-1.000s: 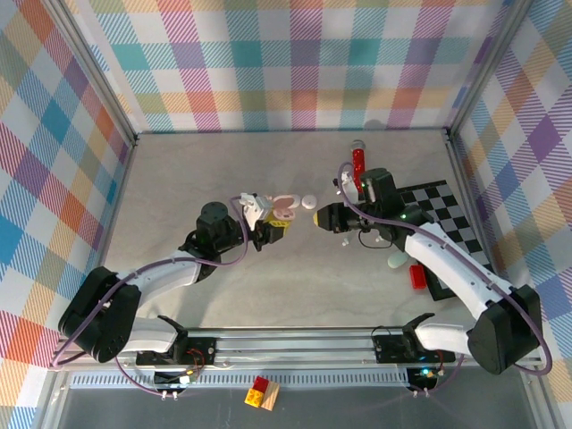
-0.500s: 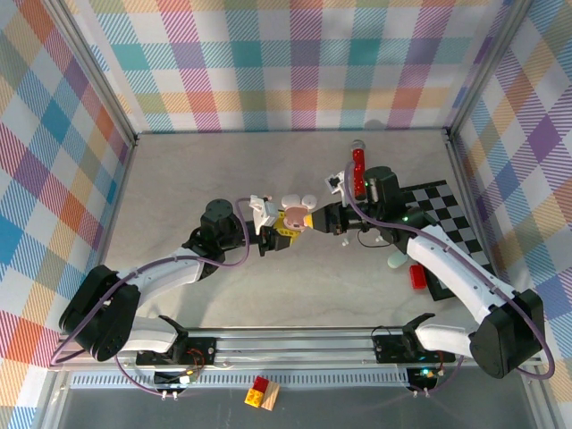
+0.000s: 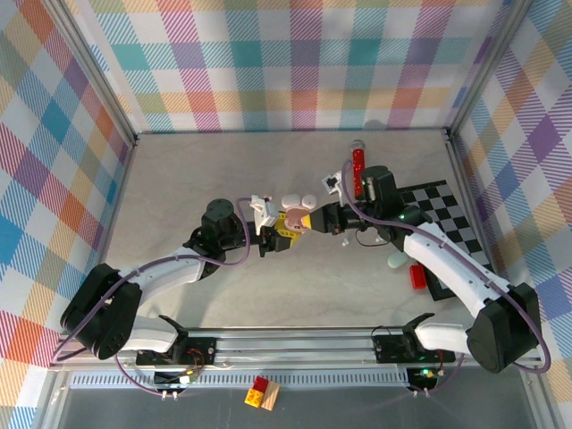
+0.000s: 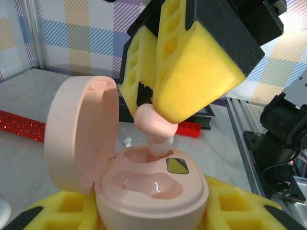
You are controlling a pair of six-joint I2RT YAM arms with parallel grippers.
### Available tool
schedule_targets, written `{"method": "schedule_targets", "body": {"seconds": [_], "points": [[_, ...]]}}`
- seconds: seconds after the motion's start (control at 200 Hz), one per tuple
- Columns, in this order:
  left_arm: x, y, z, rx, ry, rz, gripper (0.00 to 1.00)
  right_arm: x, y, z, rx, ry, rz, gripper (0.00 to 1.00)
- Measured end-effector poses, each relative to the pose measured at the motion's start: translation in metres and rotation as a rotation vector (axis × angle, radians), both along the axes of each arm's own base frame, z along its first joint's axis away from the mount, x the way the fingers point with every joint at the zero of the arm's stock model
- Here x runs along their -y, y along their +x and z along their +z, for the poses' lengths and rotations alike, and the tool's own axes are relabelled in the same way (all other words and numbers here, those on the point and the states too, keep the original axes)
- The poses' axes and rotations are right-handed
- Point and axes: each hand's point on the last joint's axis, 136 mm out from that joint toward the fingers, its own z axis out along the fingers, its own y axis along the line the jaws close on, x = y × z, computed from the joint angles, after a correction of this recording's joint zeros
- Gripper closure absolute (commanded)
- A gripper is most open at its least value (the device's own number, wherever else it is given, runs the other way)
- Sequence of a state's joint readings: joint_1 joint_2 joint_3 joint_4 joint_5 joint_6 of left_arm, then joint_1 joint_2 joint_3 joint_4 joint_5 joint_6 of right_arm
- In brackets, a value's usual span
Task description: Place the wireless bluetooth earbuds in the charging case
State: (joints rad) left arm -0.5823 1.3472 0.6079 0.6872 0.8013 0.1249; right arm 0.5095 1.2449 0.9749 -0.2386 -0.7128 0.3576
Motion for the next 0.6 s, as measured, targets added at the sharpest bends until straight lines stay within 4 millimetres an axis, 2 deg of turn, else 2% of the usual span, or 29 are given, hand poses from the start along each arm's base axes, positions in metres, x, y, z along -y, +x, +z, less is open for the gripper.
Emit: {"method": "schedule_targets", "body": {"seconds": [0.255,0.415,0.6], "points": [[0.0002,0.0004,0.0032,0.001,-0.011,0.002,0.65,-0.0012,0.0015,-0.0058,-0.011,-0.009,0.005,0.78],[0.0003,0.0006,0.0033,-0.009,-0.014,0.003,0.65,-0.0005,0.0022,-0.0067,-0.006,-0.015,0.001,0.65],[0.0004,0.0012,0.0058,-0.001,-0.021,0.005,0.65,0.0017,0.0036,-0.0074,0.007,-0.028,-0.012,0.58]]}}
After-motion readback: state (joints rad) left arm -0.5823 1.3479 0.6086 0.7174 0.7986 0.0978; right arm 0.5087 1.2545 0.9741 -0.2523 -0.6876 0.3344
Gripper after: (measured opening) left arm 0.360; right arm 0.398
